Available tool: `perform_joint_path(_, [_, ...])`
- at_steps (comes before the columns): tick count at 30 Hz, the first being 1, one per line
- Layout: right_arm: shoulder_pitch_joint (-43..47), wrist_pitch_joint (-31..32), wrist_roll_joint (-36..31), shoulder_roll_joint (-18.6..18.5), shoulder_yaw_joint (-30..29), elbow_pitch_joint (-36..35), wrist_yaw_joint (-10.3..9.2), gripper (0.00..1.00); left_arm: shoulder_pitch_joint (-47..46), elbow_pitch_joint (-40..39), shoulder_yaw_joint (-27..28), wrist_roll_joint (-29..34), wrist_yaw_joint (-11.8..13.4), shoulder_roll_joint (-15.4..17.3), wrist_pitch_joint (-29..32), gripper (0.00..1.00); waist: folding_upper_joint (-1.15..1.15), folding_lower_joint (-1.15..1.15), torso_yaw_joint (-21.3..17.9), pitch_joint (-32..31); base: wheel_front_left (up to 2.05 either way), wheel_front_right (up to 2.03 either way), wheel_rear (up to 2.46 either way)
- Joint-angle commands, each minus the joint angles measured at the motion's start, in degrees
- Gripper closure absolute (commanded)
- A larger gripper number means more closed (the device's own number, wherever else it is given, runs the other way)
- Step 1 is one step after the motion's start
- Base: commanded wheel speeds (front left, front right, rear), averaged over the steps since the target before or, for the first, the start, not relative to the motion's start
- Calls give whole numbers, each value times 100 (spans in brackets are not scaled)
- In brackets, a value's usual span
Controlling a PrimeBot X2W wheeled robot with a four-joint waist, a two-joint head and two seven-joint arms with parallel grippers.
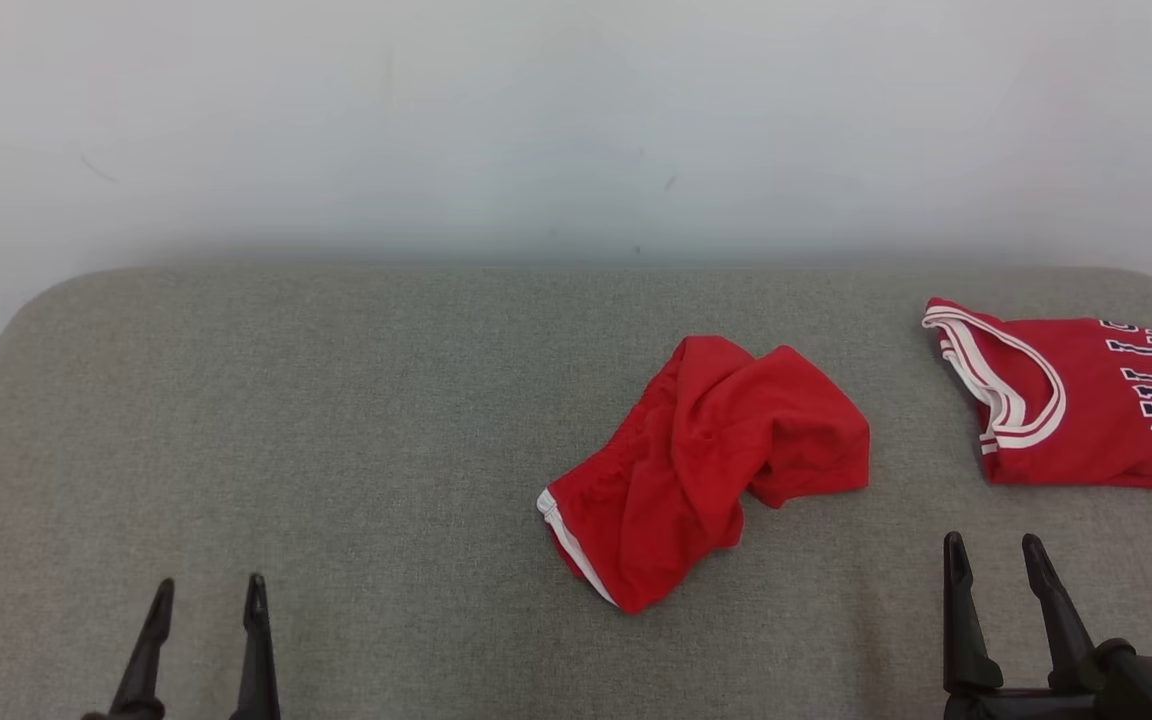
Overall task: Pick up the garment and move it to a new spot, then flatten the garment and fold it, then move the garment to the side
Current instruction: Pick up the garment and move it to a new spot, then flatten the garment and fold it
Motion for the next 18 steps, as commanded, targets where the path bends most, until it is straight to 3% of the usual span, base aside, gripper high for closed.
perform_joint_path(1, [83, -5, 5, -1, 6, 22, -10, 0, 165, -71, 84, 94, -52, -92, -18, 0, 0, 0, 6, -20, 0, 0, 0])
perform_joint_path(9, [211, -6, 3, -3, 49, 129, -10, 0, 544, -266, 309, 421, -293, -340, -19, 0, 0, 0, 38, -74, 0, 0, 0])
perform_joint_path(18, [207, -6, 56, -2, 76, 186, -10, 0, 596, -305, 444, 489, -345, -472, -19, 0, 0, 0, 51, -83, 0, 0, 0])
